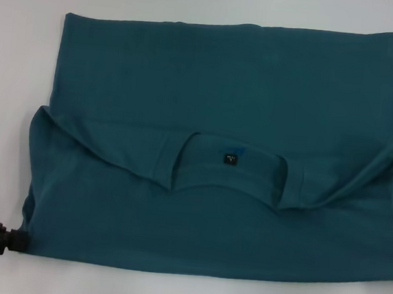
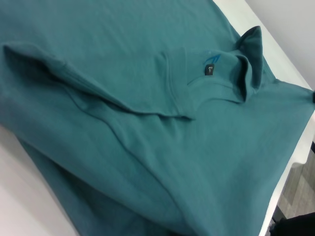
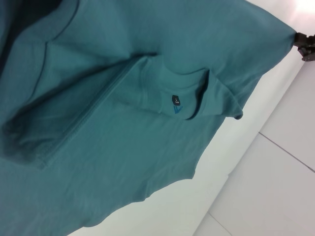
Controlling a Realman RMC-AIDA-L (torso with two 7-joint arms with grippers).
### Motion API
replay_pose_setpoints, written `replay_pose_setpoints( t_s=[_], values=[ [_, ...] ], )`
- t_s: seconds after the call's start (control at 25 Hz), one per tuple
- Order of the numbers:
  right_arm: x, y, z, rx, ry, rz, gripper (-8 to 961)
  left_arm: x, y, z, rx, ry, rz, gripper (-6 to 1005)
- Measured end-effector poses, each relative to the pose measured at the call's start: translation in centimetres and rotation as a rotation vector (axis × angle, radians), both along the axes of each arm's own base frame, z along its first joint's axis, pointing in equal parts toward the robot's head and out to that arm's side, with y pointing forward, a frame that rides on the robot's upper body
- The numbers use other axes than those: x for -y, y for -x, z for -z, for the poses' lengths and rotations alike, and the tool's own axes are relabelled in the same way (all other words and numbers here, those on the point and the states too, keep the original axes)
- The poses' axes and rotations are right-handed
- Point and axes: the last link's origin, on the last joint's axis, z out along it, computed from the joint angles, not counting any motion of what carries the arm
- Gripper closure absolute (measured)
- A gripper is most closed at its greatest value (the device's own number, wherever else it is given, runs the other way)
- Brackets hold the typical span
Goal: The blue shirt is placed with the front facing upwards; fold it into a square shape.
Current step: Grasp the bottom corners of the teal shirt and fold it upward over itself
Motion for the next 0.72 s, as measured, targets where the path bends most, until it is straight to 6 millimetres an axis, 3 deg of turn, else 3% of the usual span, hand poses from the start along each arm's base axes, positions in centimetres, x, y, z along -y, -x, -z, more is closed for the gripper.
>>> replay_pose_setpoints(
  t_s=[0.44, 0.72],
  values=[
    [-1.5, 0.3, -0.8, -0.008, -0.066, -0.014, 928, -1.3, 0.0, -0.9, 0.018, -0.098, -0.003, 999],
    [-4.2, 1.2, -2.0, -0.022, -0.127, -0.063, 928, -3.4, -1.0, -2.0, 0.047, -0.192, 0.033, 998]
  ],
)
